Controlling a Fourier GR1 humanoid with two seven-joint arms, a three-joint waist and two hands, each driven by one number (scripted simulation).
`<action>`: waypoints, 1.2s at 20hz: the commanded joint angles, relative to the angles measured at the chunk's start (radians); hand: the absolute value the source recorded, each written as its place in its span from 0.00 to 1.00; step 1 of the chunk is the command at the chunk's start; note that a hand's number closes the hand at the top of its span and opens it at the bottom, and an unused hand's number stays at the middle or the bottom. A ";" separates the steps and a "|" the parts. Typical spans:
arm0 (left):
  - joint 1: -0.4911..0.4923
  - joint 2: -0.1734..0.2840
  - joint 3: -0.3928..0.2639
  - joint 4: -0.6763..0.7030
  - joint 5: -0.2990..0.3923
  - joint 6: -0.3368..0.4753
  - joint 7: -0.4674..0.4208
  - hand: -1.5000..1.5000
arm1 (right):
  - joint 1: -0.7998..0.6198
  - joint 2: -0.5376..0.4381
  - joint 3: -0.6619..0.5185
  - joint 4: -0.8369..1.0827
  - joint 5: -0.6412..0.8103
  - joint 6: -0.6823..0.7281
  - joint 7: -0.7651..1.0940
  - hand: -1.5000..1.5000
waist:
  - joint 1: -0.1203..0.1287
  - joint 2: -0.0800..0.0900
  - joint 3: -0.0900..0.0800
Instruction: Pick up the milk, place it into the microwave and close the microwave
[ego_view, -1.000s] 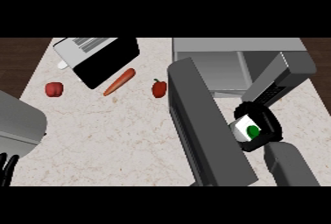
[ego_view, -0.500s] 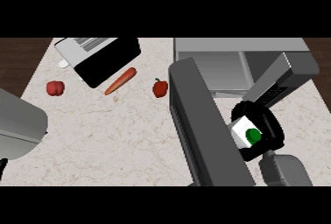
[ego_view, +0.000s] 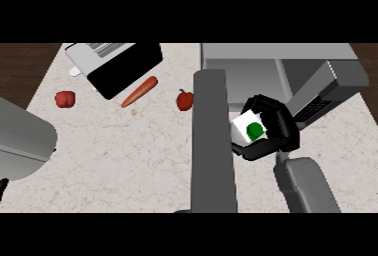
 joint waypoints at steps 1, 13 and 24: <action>-0.019 0.009 0.008 0.015 -0.016 -0.007 0.009 0.00 | -0.133 0.024 -0.025 0.125 0.085 -0.137 0.017 1.00 | 0.008 0.003 -0.001; -0.113 0.058 0.064 0.121 0.022 -0.049 0.001 0.00 | -0.463 0.000 -0.177 0.787 0.100 -0.188 -0.282 1.00 | 0.033 0.013 0.001; -0.116 0.059 0.046 0.104 0.026 -0.065 0.035 0.00 | -0.564 -0.077 -0.228 1.011 0.147 -0.254 -0.543 1.00 | 0.072 0.030 0.003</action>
